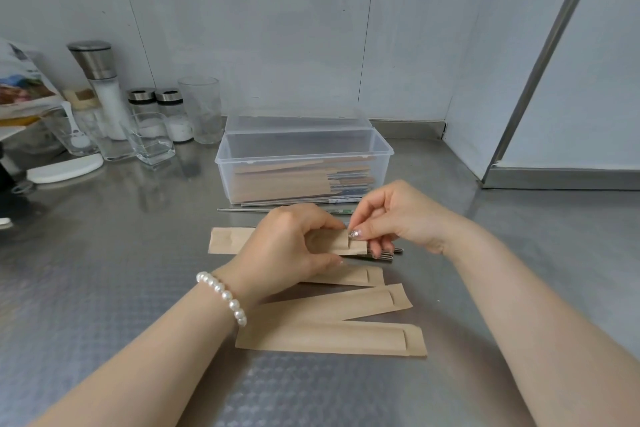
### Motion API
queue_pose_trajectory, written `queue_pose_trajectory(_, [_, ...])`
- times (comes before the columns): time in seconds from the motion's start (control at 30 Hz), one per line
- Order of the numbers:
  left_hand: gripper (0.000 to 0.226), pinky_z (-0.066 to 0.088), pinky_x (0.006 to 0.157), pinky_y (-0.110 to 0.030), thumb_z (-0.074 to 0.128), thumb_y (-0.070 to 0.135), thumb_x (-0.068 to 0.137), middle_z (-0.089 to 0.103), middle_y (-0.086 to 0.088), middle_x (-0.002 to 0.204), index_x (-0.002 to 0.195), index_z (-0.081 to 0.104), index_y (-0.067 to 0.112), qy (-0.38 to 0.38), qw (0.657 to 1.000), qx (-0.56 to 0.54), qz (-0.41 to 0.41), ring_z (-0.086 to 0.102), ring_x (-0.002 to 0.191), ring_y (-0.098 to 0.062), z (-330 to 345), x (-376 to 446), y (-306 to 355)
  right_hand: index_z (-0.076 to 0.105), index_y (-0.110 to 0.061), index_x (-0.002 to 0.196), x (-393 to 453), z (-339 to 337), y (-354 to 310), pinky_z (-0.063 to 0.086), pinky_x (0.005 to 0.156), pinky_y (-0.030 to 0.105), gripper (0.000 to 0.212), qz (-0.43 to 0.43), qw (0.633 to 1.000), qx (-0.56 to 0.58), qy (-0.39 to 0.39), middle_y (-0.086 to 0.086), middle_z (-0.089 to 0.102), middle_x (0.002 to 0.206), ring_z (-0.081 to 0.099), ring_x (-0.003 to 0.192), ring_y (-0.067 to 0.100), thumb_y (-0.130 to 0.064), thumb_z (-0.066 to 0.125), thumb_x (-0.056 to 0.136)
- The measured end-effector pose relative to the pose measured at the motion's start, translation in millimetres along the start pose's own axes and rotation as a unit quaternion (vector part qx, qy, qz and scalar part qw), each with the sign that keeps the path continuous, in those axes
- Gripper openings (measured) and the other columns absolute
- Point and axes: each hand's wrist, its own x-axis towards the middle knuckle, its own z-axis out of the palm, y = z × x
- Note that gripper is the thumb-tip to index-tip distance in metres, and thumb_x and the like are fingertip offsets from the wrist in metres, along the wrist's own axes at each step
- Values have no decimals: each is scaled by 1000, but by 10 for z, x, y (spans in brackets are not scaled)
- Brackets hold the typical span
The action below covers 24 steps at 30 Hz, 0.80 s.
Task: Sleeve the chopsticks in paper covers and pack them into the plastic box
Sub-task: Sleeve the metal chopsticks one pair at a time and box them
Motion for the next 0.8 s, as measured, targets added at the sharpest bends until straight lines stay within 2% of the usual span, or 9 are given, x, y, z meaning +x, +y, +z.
queue_pose_trajectory(0.13, [35,40,70,-8,80,28,65,60,18,82,98,69,22,17,1000,-1,2,53,78,0,4,3,-12,68,-8,71,14,-4,15,43,38,18,19,-5,1000,19,18,4,63,51,60,42,13,9,64,78])
queue_pose_trajectory(0.33, [32,50,72,-30,74,33,64,62,13,80,93,71,22,58,998,-4,-25,59,77,-9,-28,20,-32,68,-4,75,16,-25,18,46,41,19,16,-12,998,28,58,5,67,56,62,45,14,10,62,79])
queue_pose_trajectory(0.47, [27,49,78,-25,80,25,66,64,12,81,91,72,19,102,992,8,-70,62,80,-10,-118,38,-93,68,-4,74,23,-135,37,46,42,19,16,-27,988,45,143,6,70,61,60,45,12,10,62,79])
queue_pose_trajectory(0.53, [25,47,76,-21,80,24,67,64,13,80,90,71,20,124,987,13,-100,61,78,-6,-180,35,-142,68,-7,72,18,-198,60,43,42,17,17,-30,985,11,168,1,69,58,57,45,9,9,64,77])
queue_pose_trajectory(0.67, [22,41,66,-13,80,24,67,58,21,73,87,71,22,159,977,6,-144,54,69,3,-253,33,-210,68,-19,62,21,-242,118,39,49,13,22,7,982,-149,120,-10,59,48,48,47,-1,1,76,68])
queue_pose_trajectory(0.8, [22,39,66,-10,79,24,67,58,21,73,87,71,23,145,976,11,-160,53,69,2,-248,34,-227,65,-20,58,50,-200,174,35,50,17,22,42,973,-217,61,-11,49,44,41,43,0,-7,82,64])
